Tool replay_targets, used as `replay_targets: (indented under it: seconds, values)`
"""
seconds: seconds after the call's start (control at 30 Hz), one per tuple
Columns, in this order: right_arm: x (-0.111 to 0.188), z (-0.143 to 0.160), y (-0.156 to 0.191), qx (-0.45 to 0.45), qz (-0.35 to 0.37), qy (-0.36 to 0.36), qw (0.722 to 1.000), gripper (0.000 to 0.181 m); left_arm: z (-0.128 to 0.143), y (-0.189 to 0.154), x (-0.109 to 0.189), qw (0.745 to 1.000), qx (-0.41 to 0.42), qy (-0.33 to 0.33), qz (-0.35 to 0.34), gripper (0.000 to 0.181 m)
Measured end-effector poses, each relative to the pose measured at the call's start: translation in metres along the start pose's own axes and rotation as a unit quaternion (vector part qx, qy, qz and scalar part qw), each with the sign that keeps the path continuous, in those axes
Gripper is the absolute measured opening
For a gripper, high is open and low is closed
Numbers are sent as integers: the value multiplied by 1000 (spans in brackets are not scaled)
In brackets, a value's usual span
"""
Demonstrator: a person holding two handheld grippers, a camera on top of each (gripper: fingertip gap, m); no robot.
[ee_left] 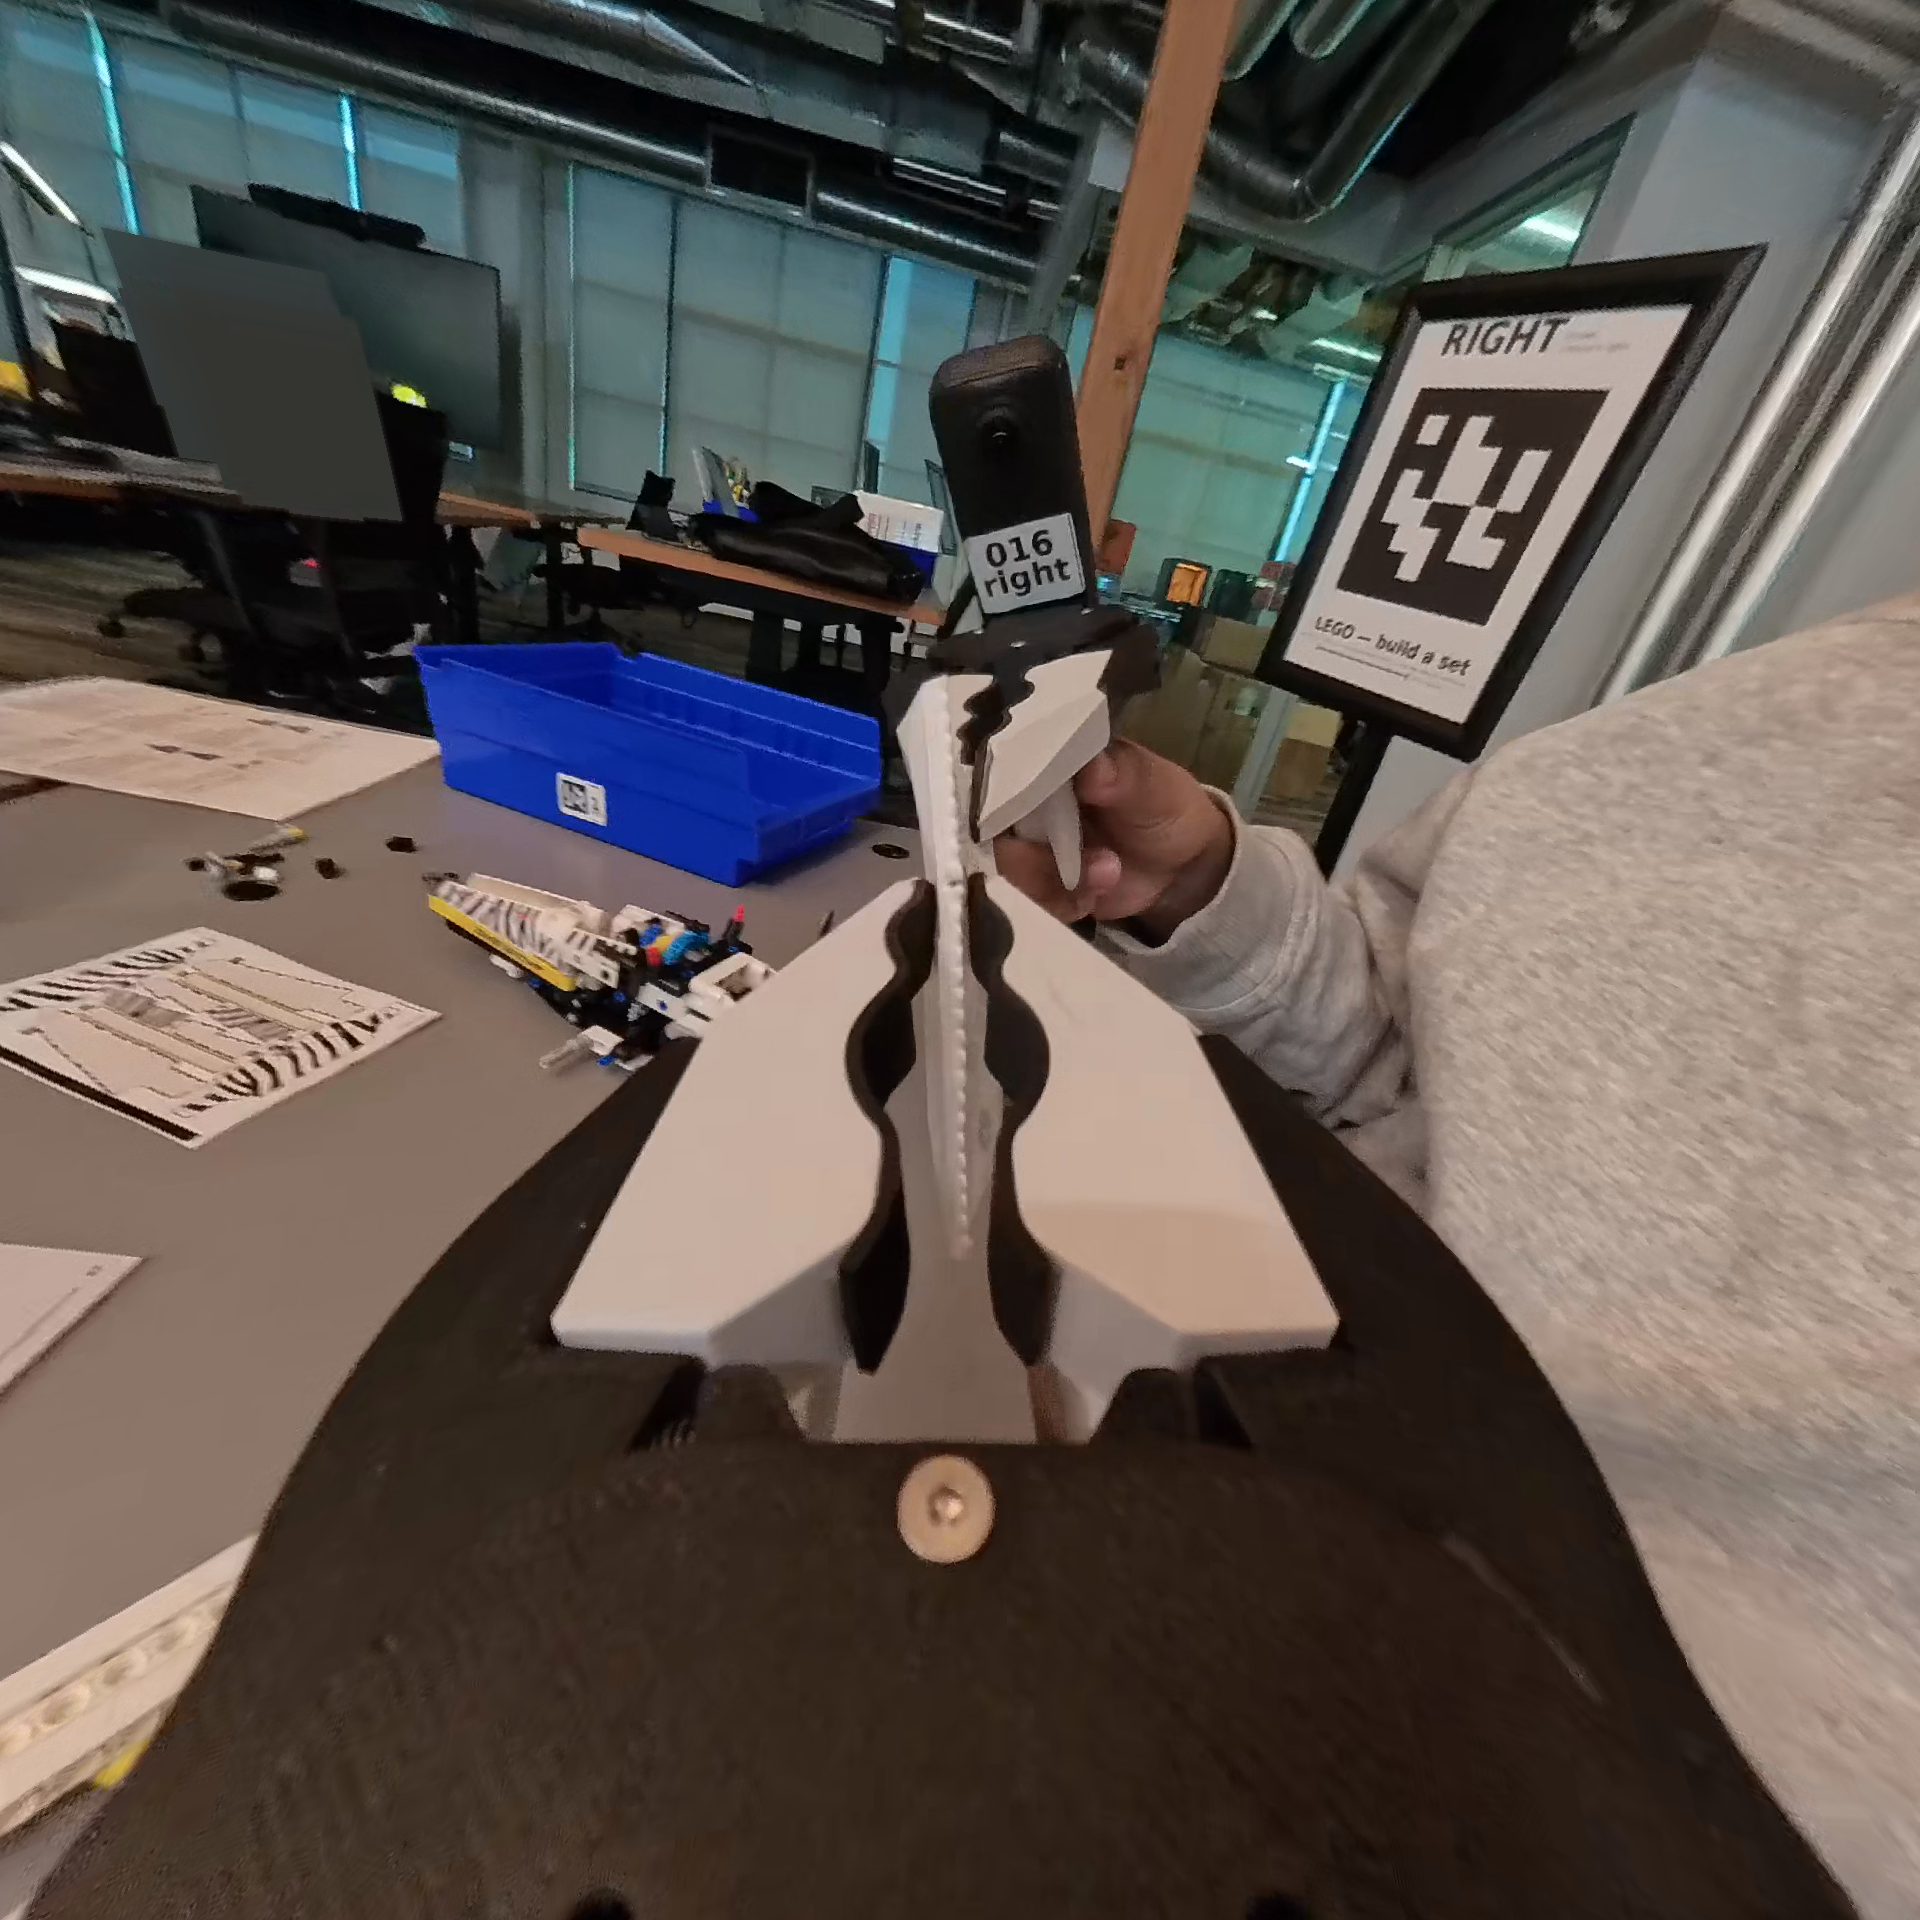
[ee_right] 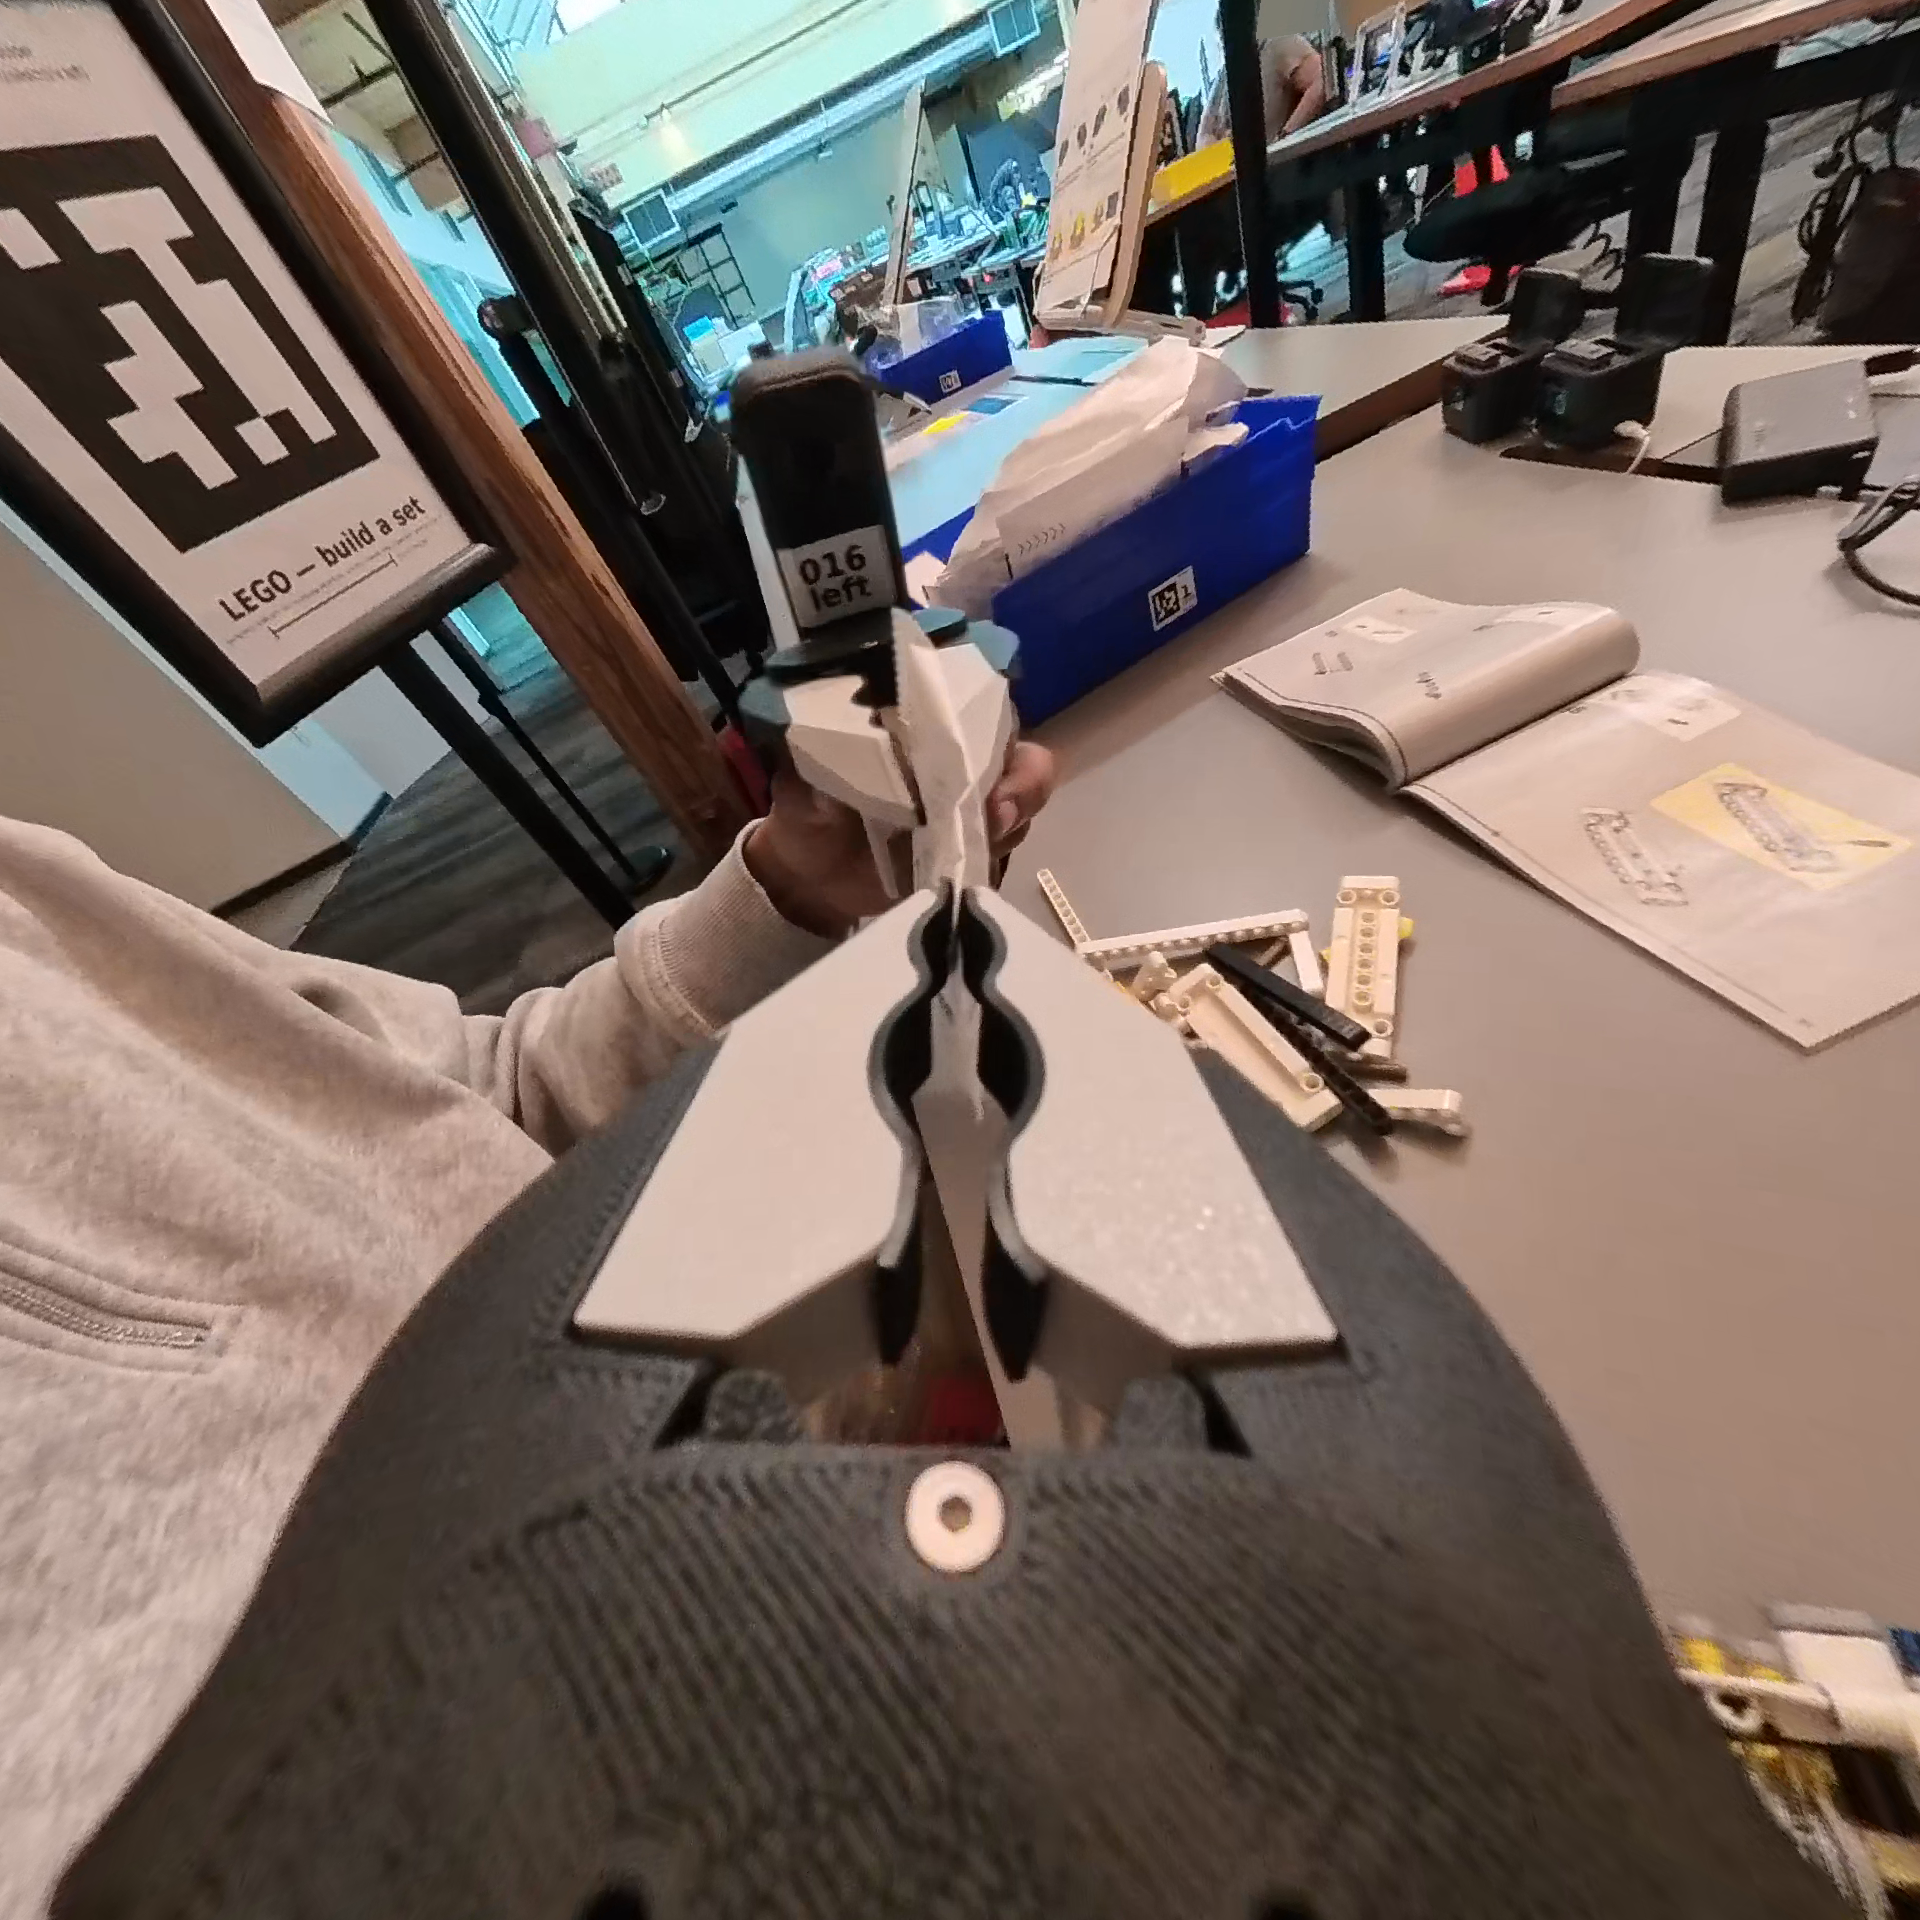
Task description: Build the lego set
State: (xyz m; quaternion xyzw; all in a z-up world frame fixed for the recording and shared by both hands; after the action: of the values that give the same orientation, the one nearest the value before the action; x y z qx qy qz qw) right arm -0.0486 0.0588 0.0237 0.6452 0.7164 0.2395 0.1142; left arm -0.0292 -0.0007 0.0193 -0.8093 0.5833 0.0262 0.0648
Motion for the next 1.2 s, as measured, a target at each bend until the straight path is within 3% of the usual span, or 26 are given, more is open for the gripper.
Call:
replay_targets:
  seconds: [0.2,0.5,0.57,0.63,0.87,1.2]
  values:
    - [5,-7,3,7,-15,-9,1000,30,13,0,-1,997,46,53,26,0]
    - [-18,9,11,81,12,79,994,38,37,-20,-21,987,35,141,71,0]
    - [-22,18,8,105,27,113,988,9,41,-23,-24,985,35,150,78,0]
    - [-23,18,7,121,42,121,984,0,41,-19,-24,987,28,148,62,2]
    - [-13,5,3,80,43,82,992,0,25,-9,-16,995,17,89,33,4]
    - [-16,11,6,97,38,105,989,0,27,-11,-17,995,12,89,50,1]
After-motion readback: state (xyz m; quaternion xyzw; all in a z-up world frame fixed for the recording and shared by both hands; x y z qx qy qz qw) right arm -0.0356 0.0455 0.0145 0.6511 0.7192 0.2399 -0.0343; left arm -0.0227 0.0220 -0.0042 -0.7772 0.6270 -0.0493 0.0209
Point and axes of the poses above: each gripper's, where its closed fingertips meet, x back along the fingers, z out of its underside, y = z × x across the jaws, the point moved 2 cm from there along x, back along the fingers, and after that the axes turned 8 degrees about -x, right-handed, at the moved point
